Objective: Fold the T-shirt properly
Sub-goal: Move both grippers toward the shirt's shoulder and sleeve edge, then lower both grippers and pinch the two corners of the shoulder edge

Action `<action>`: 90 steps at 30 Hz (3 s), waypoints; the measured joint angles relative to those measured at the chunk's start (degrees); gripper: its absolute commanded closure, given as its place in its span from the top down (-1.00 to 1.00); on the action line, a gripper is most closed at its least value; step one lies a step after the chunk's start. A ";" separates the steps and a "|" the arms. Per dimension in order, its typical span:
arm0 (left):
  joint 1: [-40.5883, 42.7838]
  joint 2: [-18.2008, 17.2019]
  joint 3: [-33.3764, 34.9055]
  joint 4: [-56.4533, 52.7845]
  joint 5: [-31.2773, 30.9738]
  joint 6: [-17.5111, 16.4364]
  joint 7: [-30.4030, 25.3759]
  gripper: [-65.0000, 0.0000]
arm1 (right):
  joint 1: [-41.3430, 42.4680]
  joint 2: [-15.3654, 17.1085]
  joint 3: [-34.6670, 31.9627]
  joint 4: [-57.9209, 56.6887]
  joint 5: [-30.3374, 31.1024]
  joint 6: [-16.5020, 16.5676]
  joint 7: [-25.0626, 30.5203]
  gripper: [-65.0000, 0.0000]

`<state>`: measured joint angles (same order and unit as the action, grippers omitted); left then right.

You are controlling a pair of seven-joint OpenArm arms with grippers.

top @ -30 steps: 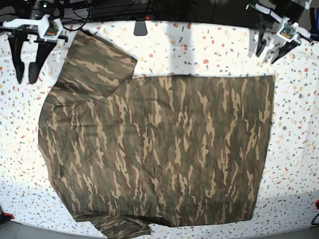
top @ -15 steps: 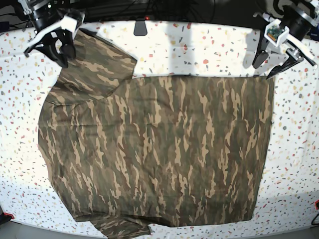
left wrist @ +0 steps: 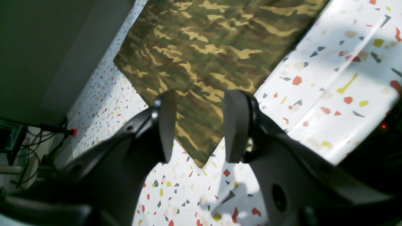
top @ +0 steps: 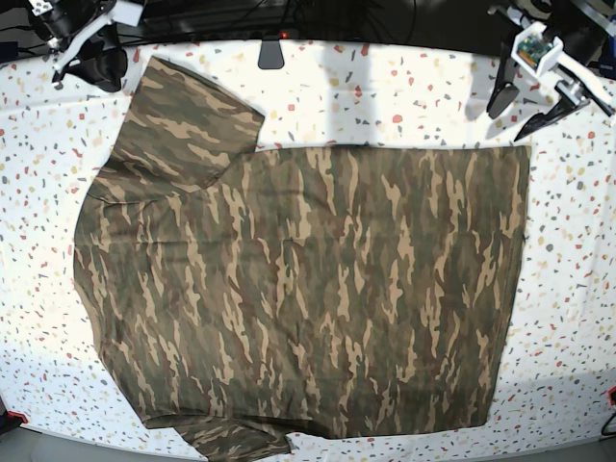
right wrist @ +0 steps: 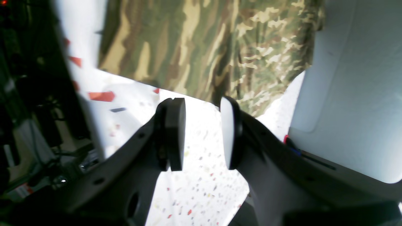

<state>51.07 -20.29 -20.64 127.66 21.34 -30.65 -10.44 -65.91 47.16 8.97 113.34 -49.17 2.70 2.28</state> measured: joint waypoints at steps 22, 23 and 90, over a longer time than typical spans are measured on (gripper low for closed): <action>0.00 0.09 0.00 0.00 -0.04 0.02 -0.02 -0.25 | 15.17 -4.72 -14.53 -1.66 13.88 13.92 -4.57 -0.01; -0.11 0.07 0.00 0.00 -0.02 0.00 -0.02 -0.25 | 16.57 -4.81 -15.85 -2.84 13.97 13.97 -5.42 -0.01; -0.37 0.13 0.00 0.00 -0.02 -0.04 -0.02 -0.25 | 23.67 -5.11 -20.02 -16.96 10.12 5.46 -9.01 -1.00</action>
<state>50.70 -20.16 -20.64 127.66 21.32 -30.70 -10.46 -42.24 42.04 -11.05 96.38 -39.05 8.16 -6.72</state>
